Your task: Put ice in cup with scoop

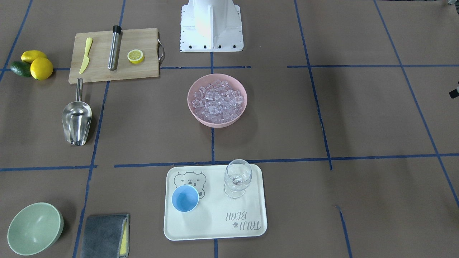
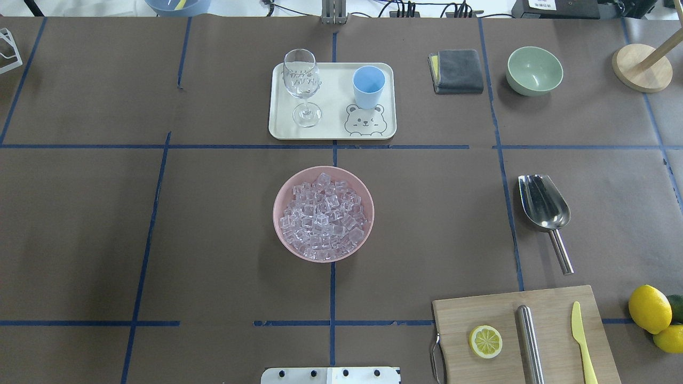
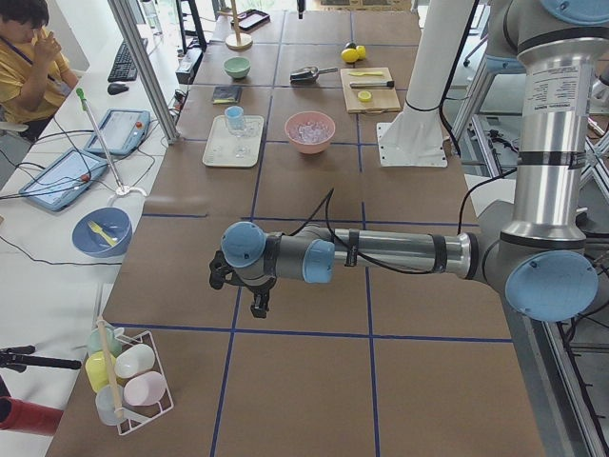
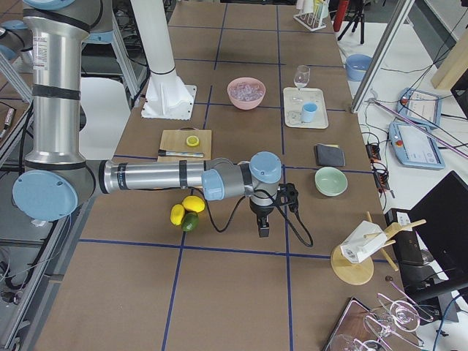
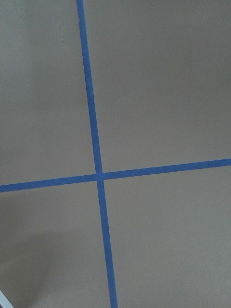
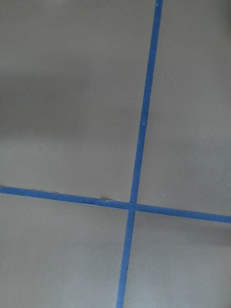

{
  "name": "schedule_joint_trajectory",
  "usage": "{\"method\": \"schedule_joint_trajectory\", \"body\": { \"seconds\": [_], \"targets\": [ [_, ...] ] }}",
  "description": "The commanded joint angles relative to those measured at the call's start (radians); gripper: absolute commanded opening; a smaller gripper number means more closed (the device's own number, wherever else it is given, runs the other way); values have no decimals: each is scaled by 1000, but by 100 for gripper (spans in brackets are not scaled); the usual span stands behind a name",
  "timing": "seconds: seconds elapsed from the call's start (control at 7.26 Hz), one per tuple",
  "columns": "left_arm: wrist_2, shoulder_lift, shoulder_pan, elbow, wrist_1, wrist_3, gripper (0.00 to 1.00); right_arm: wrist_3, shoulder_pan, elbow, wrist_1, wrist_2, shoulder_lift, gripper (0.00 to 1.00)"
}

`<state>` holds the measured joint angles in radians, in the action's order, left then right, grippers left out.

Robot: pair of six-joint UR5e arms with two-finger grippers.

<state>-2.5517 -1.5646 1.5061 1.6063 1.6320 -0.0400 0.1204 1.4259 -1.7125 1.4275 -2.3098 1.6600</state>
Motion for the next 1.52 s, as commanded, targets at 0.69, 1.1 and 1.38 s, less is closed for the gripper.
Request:
{"method": "schedule_joint_trajectory", "body": {
  "seconds": [0.69,1.1,1.38],
  "targets": [
    [53,-9,-7,85,67,0,100,-2,-2,-18,-25,-11,3,100],
    [62,-2,-154,84,385,0,100,5,-16,-19,-73,-92,6,100],
    [63,-11,-302,98,545,-1,100,16,-51,-35,-101,-95,11,100]
  ]
}}
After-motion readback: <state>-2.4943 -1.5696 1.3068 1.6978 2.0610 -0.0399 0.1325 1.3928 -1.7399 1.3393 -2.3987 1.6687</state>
